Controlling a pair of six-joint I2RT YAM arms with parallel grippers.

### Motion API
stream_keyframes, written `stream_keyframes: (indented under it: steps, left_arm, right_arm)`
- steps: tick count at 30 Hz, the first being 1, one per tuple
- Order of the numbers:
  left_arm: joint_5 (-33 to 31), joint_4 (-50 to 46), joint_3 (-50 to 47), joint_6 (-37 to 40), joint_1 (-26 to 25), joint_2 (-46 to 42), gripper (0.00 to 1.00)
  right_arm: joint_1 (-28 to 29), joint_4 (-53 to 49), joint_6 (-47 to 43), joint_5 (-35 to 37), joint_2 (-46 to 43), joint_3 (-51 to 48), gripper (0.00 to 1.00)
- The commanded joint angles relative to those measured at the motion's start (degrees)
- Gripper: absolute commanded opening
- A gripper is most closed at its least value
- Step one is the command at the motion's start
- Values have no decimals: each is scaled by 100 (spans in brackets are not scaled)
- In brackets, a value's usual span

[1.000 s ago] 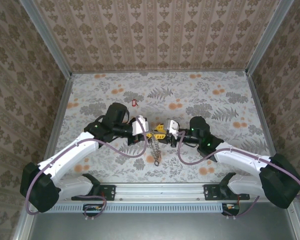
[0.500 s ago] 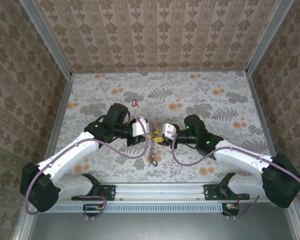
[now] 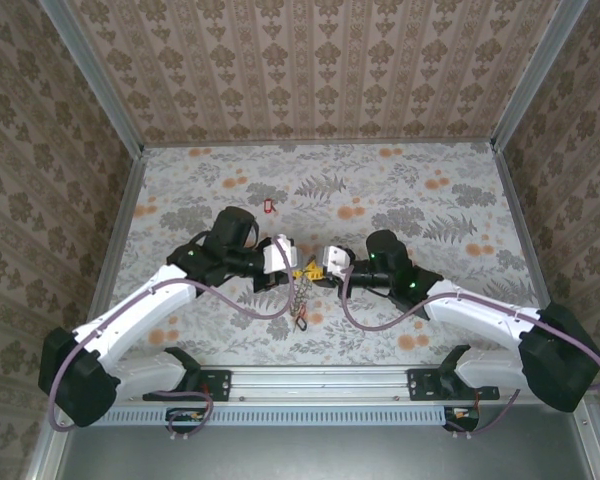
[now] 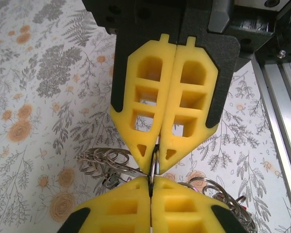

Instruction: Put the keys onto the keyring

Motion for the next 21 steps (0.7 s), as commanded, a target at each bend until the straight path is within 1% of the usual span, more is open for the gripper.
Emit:
stream_keyframes:
  steps: [1, 3, 5, 10, 14, 16, 17, 18, 19, 20, 21]
  left_arm:
    - [571, 376, -181, -15, 95, -355, 18]
    - [612, 540, -311, -103, 149, -459, 24]
    - [604, 570, -380, -131, 190, -508, 27]
    - [703, 779, -479, -260, 267, -486, 30]
    - [766, 949, -433, -356, 249, -292, 31]
    - [818, 918, -370, -322, 232, -206, 28]
    - [861, 913, -344, -302, 222, -185, 25]
    - [905, 915, -330, -287, 213, -182, 18]
    - [944, 917, -332, -272, 211, -182, 13]
    - [967, 909, -332, -249, 209, -182, 10]
    - [970, 891, -333, -231, 206, -176, 10]
  right_arm:
    - [-69, 1035, 641, -213, -191, -251, 0]
    - [-106, 1313, 832, -360, -191, -335, 0]
    - [-109, 1457, 895, -446, -176, -384, 0]
    - [-112, 1500, 888, -625, -175, -376, 0]
    - [-107, 1526, 864, -722, -174, -355, 0]
    - [-107, 1523, 870, -734, -193, -351, 0]
    - [-107, 1502, 865, -727, -201, -345, 0]
    - [-107, 1475, 845, -740, -219, -341, 0]
    - [-108, 1452, 841, -736, -241, -345, 0]
    - [-107, 1445, 834, -729, -261, -350, 0]
    - [-107, 1436, 822, -727, -283, -362, 0]
